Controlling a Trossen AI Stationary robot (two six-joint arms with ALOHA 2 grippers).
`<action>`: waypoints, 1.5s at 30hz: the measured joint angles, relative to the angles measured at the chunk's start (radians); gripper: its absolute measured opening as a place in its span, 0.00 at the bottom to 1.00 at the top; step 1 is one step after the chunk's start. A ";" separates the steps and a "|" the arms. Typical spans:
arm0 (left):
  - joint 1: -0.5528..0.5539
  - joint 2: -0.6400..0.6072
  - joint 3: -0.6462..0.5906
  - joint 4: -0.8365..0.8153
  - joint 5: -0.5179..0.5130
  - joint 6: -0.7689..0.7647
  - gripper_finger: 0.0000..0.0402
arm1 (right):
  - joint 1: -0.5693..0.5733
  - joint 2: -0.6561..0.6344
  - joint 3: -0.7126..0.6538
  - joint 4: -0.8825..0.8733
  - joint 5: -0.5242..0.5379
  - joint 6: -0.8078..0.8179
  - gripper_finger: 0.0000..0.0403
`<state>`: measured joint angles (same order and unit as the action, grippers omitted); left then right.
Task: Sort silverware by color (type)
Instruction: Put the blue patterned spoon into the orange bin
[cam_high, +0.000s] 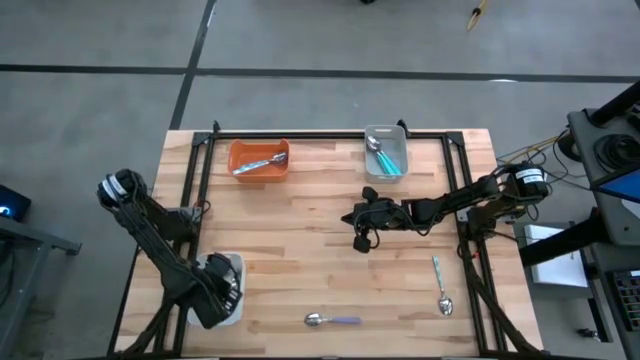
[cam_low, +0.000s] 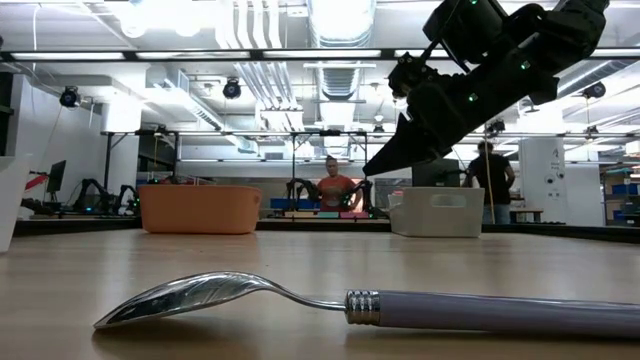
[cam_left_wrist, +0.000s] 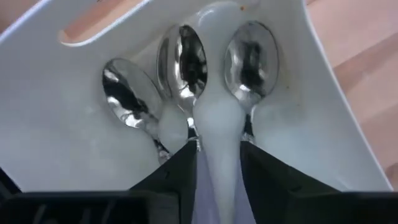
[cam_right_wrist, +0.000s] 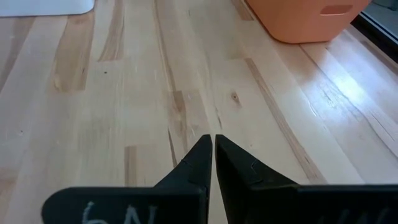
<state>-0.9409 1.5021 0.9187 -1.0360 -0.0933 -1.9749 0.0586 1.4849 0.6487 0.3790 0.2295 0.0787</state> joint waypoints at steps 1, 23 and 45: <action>0.000 0.001 0.004 0.000 0.000 0.004 0.26 | 0.000 0.000 0.000 0.000 0.000 0.000 0.03; 0.357 -0.005 0.203 0.039 -0.435 1.011 0.19 | 0.002 -0.056 0.000 -0.118 -0.139 0.263 0.03; 0.810 -0.141 -0.114 0.832 -0.054 2.079 0.19 | 0.153 -0.240 0.158 -0.934 -0.251 0.892 0.03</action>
<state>-0.1306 1.3607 0.8044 -0.2039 -0.1471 0.1043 0.2112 1.2453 0.8063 -0.5552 -0.0217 0.9706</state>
